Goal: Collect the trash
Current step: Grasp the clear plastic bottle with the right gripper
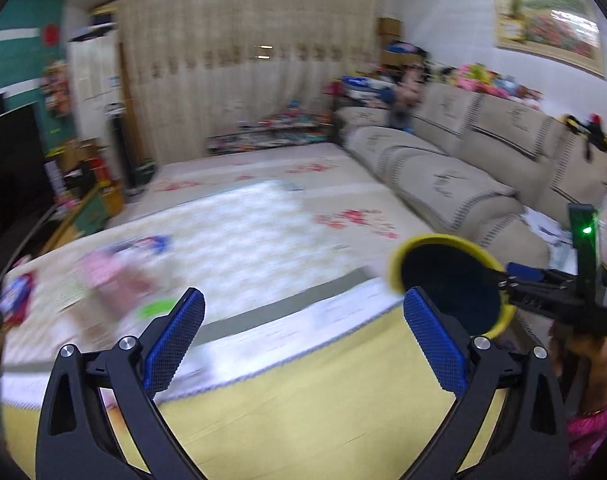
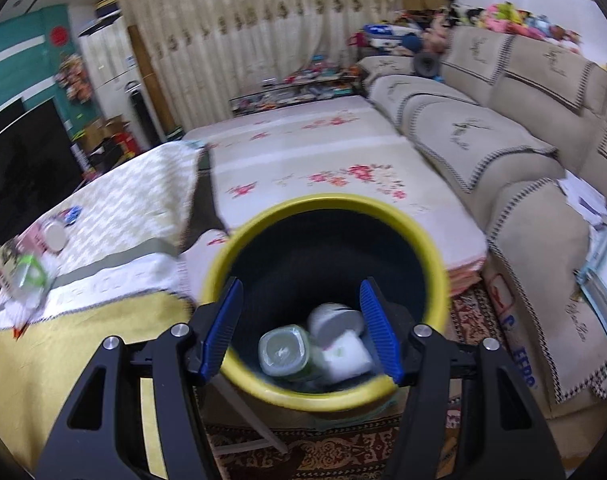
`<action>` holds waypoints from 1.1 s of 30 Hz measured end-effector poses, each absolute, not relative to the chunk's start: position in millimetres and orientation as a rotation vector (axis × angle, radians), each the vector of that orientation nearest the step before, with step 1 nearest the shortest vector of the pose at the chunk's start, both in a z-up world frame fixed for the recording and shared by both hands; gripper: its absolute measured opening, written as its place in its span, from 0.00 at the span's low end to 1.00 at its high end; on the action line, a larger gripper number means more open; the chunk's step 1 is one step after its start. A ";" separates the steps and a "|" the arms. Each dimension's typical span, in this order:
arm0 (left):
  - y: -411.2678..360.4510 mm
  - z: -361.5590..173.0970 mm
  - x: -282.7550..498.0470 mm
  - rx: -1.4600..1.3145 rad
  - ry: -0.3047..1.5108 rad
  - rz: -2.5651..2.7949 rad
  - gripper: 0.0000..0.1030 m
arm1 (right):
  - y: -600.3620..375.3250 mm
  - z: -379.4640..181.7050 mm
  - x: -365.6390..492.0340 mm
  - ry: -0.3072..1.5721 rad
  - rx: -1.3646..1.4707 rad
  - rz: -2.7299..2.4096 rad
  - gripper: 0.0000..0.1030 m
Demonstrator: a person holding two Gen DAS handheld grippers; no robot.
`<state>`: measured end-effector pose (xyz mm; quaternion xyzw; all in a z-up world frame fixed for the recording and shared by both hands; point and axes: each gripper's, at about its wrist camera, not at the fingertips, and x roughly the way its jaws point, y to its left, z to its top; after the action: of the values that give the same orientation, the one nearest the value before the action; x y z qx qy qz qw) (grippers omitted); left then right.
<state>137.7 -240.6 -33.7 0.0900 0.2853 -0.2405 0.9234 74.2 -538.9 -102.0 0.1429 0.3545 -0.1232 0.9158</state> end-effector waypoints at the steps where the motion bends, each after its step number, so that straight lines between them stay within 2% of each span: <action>1: -223.9 -33.9 137.0 0.176 0.587 -0.459 0.95 | -532.5 -101.4 77.7 0.732 0.290 -0.235 0.57; 6: -132.0 -40.7 134.1 0.079 0.615 -0.302 0.95 | -471.7 -95.8 106.7 0.753 0.237 -0.101 0.57; 13: -44.6 -57.3 129.9 0.009 0.620 -0.183 0.95 | -370.2 -78.1 147.4 0.744 0.152 0.068 0.57; 21: -16.0 -68.3 126.4 -0.019 0.627 -0.177 0.95 | -286.7 -78.9 169.8 0.746 0.149 0.204 0.57; 33: -5.8 -69.8 128.2 -0.069 0.631 -0.184 0.95 | -245.2 -95.1 192.2 0.794 0.129 0.202 0.57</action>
<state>128.2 -5.8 -69.8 -0.0341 0.3099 -0.0901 0.9459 192.2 -245.2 -95.1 0.0627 0.3856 0.0980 0.9153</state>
